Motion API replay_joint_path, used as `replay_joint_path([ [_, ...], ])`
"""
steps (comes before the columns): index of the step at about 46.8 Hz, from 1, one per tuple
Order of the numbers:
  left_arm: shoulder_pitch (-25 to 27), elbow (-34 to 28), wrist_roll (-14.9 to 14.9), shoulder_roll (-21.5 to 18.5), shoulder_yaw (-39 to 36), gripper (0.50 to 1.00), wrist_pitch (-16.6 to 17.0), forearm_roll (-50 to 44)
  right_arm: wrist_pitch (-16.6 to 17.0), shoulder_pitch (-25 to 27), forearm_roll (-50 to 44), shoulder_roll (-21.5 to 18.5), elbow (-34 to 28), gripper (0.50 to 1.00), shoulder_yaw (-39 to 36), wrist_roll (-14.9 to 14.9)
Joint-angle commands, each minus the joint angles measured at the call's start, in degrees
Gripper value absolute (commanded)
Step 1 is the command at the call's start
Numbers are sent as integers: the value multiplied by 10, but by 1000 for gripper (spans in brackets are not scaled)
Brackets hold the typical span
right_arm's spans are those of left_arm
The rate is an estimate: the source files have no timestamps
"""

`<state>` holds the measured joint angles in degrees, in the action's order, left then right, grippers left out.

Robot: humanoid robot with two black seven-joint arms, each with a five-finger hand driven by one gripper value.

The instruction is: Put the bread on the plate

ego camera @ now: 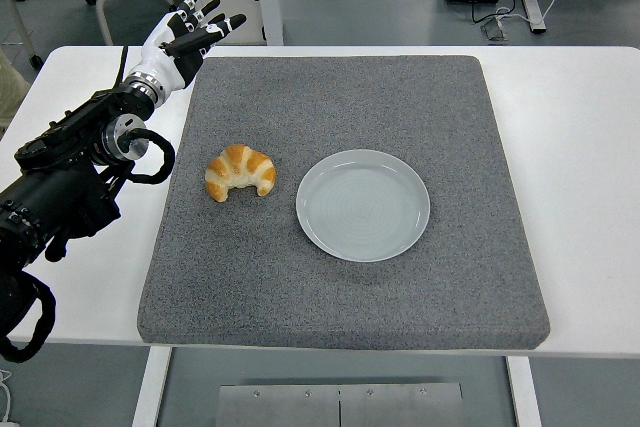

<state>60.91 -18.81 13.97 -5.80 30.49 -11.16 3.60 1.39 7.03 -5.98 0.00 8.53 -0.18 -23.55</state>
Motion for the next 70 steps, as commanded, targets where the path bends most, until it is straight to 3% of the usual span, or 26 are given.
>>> replay_joint_path([
  [1,0,0,-1,0,-1,978,0,1,-1,0,0,0,0,1000,0,0],
  [42,7,-10,-3,4,-3,978,12,5,-1,0,0,0,0,1000,0,0],
  [49,2,-99,-2,-40,-27,978,19,8,0,0,0,0,0,1000,0,0],
  [58,4,-227,3,-115,-110,978,76,32,0,0,0,0,0,1000,0,0],
  [65,4,-296,3,-153,-115,978,108,105,0,0,0,0,0,1000,0,0],
  [70,4,-343,3,-175,-119,978,150,171,-1,0,0,0,0,1000,0,0],
])
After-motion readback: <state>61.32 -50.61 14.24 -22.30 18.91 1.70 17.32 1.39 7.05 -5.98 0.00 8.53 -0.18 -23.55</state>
